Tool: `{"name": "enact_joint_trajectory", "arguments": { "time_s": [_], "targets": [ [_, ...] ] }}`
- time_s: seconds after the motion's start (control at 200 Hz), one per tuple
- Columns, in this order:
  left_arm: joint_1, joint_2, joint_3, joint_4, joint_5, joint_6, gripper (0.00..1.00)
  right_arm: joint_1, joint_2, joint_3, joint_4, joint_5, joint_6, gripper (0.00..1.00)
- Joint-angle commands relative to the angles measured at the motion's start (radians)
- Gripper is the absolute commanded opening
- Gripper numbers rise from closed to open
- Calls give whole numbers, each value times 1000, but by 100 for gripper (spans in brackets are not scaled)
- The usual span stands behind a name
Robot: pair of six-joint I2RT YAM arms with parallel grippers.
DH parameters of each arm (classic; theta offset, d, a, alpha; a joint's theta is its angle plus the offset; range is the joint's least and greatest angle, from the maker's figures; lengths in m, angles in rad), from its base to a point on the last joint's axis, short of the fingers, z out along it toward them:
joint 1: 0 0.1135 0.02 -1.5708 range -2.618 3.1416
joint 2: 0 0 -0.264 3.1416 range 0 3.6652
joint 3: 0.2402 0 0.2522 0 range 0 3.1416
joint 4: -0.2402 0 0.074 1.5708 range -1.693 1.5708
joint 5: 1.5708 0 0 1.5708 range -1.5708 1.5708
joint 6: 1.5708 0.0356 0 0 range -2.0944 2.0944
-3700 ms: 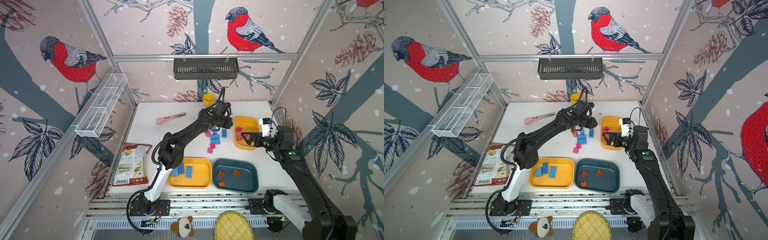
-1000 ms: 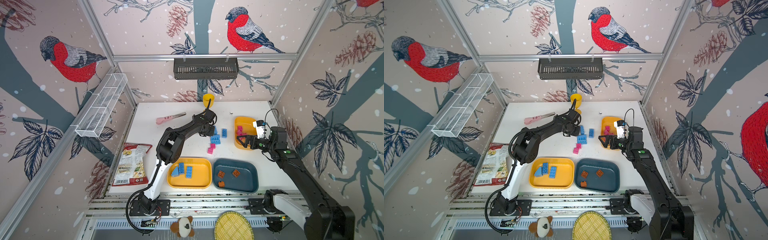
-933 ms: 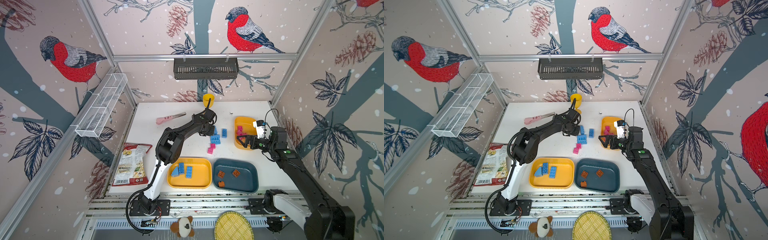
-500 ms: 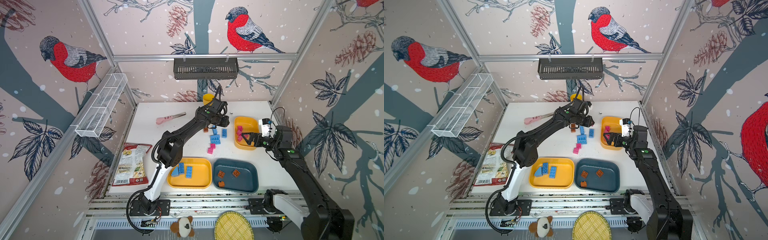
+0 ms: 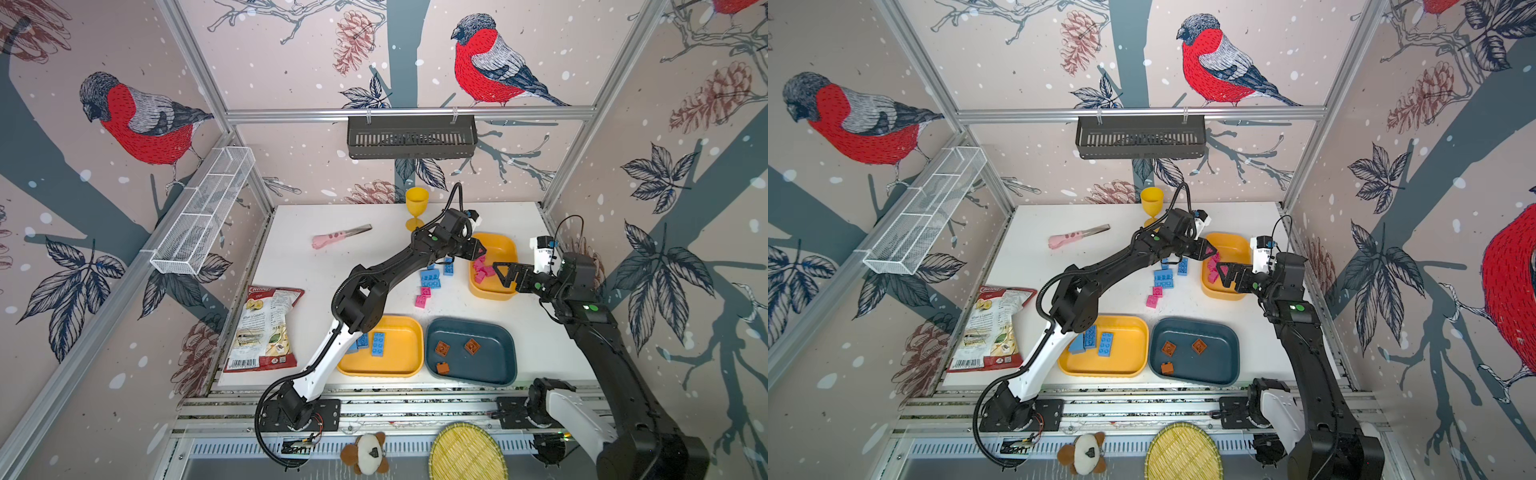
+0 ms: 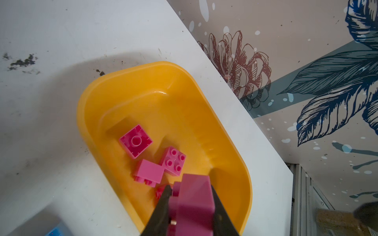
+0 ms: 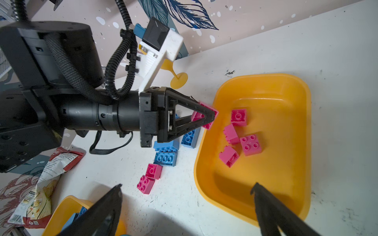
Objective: Sort the legos into containers by color
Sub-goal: 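Carry the pink brick over the farther yellow tray and release it, then move the left gripper back to the pile above a brown brick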
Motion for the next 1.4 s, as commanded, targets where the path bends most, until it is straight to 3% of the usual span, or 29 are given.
{"name": "enact_joint_trajectory", "arguments": {
  "time_s": [0.0,0.1,0.26,0.425,0.685,0.796,1.116,1.396],
  "targets": [
    [-2,14,19,66,13,-7,35,0,-10,-7,-4,1,10,99],
    [-5,-16,9,48,-15,34,50,0,-15,-10,-3,-2,10,99],
    [-4,-97,-19,-25,-114,103,62,-1,-10,-11,11,-14,16,100],
    [32,-213,-116,-145,-256,113,62,0,3,-21,30,-45,24,99],
    [116,-364,-345,-314,-457,-10,61,24,33,-21,54,-76,27,99],
    [147,-380,-411,-322,-493,-53,61,71,53,-16,66,-75,26,100],
    [176,-277,-407,-305,-544,-161,61,185,91,-8,101,-37,52,99],
    [178,-193,-385,-283,-541,-184,58,201,94,-9,101,-20,52,99]
  ]
}}
